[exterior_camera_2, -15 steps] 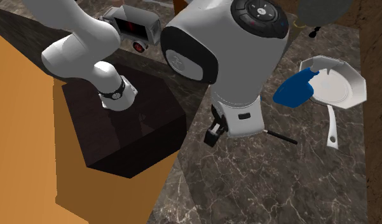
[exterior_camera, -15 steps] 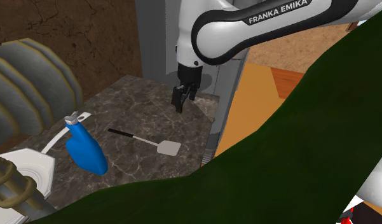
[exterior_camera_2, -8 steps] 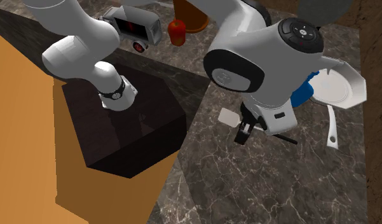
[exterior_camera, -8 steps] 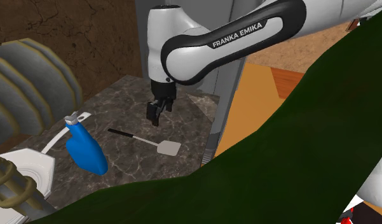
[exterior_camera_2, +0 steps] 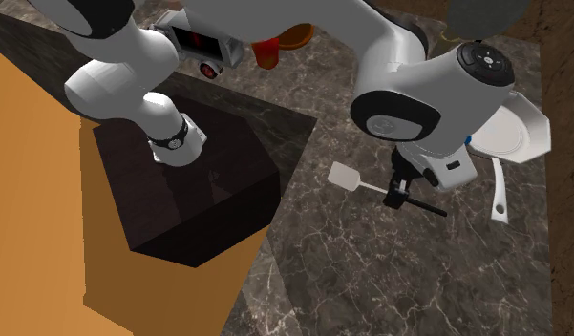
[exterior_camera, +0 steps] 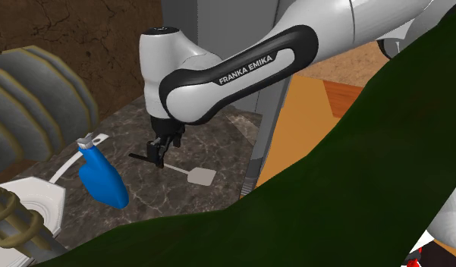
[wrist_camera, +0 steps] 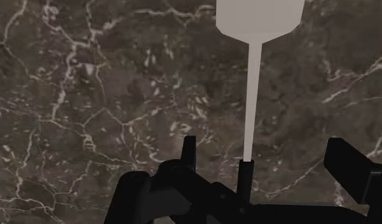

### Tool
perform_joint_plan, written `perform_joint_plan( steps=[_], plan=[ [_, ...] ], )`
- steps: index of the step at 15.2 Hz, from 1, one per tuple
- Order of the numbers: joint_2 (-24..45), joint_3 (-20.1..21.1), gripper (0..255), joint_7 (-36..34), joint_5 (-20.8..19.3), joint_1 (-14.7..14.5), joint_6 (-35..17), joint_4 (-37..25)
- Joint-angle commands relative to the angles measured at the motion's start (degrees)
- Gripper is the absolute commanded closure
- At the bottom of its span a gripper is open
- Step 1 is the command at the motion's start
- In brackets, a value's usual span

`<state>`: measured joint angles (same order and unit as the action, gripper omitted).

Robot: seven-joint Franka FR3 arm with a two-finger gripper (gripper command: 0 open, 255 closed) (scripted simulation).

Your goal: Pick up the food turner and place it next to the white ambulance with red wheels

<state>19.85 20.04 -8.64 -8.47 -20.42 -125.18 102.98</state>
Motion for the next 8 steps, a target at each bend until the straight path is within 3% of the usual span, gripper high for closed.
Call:
perform_joint_plan(
  steps=[1, 8],
  plan=[
    [1.0, -0.1, 0, -0.3, -0.5, -0.3, -1.0, 0.0],
    [3.0, -0.5, 0, -0.8, -1.4, -0.6, -3.7, 0.9]
  ],
)
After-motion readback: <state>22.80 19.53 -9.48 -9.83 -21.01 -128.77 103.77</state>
